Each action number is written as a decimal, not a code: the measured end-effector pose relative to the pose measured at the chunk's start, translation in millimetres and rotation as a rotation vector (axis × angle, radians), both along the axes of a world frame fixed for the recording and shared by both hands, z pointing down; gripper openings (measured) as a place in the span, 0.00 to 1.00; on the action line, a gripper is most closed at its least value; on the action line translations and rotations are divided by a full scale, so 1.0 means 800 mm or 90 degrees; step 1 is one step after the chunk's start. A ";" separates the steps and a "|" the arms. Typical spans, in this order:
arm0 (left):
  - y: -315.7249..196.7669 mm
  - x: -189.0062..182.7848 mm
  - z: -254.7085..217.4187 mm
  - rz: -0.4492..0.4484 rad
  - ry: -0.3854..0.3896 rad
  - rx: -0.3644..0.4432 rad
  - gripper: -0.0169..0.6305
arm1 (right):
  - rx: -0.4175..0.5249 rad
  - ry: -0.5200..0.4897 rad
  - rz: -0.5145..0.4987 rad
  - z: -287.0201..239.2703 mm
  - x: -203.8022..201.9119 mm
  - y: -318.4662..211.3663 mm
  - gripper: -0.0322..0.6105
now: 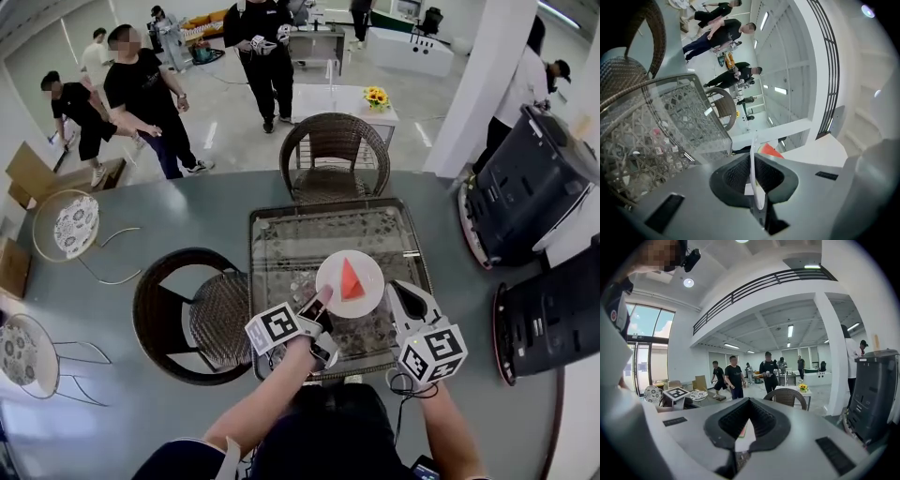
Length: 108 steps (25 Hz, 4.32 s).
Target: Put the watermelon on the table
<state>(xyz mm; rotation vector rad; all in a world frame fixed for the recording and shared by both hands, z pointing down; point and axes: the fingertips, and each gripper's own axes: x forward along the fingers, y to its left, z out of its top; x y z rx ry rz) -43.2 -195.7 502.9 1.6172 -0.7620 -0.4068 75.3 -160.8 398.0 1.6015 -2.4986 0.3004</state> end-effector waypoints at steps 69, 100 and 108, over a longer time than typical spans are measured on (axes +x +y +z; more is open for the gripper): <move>-0.047 0.067 0.293 0.009 -0.118 -0.190 0.06 | -0.179 -0.032 -0.016 0.178 0.079 -0.052 0.05; -0.043 0.068 0.297 0.015 -0.319 -0.200 0.11 | -0.174 -0.050 -0.018 0.172 0.097 -0.049 0.05; -0.048 0.062 0.292 -0.001 -0.330 -0.195 0.18 | -0.171 -0.052 -0.019 0.168 0.099 -0.050 0.05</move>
